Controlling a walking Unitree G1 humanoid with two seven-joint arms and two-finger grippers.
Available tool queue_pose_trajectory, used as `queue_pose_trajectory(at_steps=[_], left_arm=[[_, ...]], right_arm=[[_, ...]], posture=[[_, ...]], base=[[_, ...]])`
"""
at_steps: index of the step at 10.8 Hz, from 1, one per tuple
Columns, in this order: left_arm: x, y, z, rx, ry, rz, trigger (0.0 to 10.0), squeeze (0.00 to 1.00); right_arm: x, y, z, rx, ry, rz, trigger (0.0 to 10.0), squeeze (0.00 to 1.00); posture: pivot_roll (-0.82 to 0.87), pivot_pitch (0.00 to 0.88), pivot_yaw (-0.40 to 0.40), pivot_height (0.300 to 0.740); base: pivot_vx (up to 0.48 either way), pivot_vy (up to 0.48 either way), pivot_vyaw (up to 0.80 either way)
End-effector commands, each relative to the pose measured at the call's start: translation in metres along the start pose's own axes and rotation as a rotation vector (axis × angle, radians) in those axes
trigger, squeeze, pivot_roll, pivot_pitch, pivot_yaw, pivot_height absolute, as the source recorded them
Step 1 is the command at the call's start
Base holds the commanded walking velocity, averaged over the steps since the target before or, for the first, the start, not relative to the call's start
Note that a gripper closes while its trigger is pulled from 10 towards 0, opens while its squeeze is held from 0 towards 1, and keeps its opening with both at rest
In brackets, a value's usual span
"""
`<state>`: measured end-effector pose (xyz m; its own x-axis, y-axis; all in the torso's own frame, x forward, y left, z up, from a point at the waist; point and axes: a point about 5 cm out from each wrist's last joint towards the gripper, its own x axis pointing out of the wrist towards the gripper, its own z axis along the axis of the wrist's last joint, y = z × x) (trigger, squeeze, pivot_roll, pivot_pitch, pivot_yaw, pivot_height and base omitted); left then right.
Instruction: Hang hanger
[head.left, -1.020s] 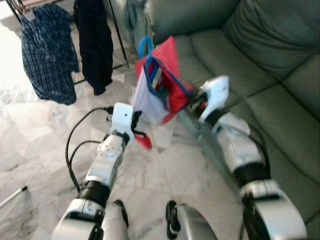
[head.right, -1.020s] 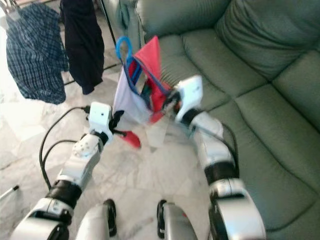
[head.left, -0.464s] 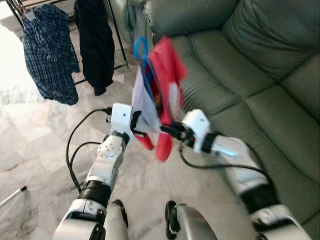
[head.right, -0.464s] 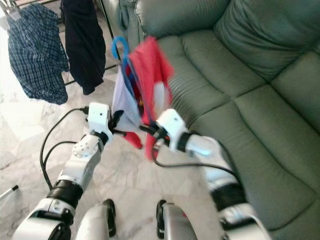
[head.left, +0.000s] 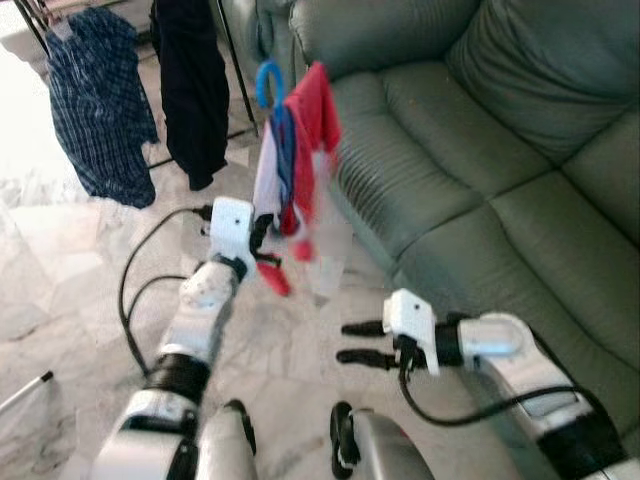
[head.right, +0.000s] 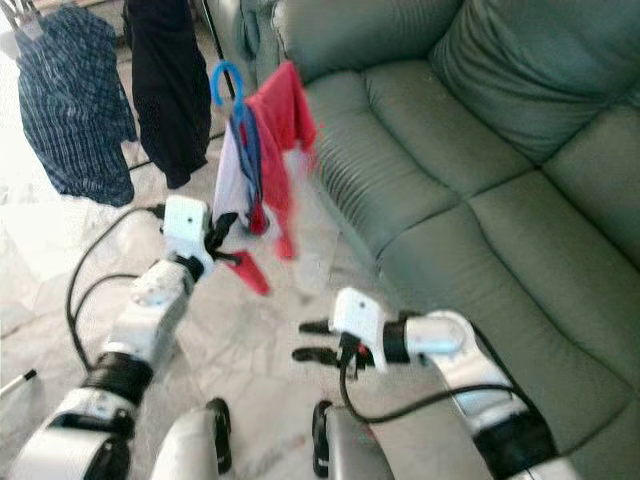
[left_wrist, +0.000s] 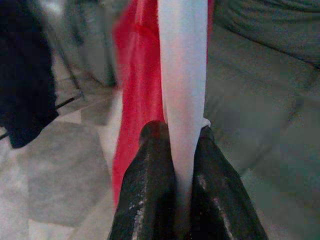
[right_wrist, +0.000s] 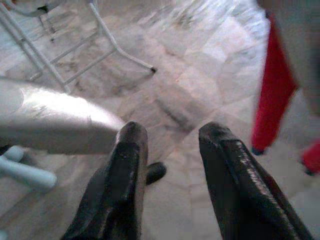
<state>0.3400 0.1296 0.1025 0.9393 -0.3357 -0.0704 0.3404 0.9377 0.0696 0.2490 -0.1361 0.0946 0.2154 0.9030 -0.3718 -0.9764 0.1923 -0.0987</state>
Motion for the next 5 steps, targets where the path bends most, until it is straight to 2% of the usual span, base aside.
queue_pose_trajectory(at_steps=[1, 2, 3, 5], left_arm=[[0.001, -0.001, 0.006, 0.049, -0.002, -0.094, 0.0, 0.0], [-0.003, 0.002, 0.002, 0.101, 0.032, -0.14, 0.0, 0.0], [-0.013, 0.007, -0.007, 0.196, 0.091, -0.245, 0.0, 0.0], [-0.037, 0.018, -0.026, 0.351, 0.22, -0.46, 0.0, 0.0]], right_arm=[[-0.011, -0.008, 0.005, -0.029, -0.014, -0.046, 10.0, 1.0], [-0.021, -0.015, 0.005, -0.05, 0.009, -0.08, 10.0, 1.0], [-0.042, -0.025, 0.005, -0.053, 0.047, -0.125, 10.0, 1.0], [-0.061, -0.032, 0.004, -0.081, 0.11, -0.128, 10.0, 1.0]], posture=[[-0.02, 0.201, -0.031, 0.74], [-0.02, 0.202, -0.024, 0.74], [-0.03, 0.205, -0.02, 0.74], [-0.03, 0.206, -0.02, 0.74]], base=[[0.0, 0.0, 0.0], [0.0, 0.0, 0.0], [0.0, 0.0, 0.0], [0.0, 0.0, 0.0]])
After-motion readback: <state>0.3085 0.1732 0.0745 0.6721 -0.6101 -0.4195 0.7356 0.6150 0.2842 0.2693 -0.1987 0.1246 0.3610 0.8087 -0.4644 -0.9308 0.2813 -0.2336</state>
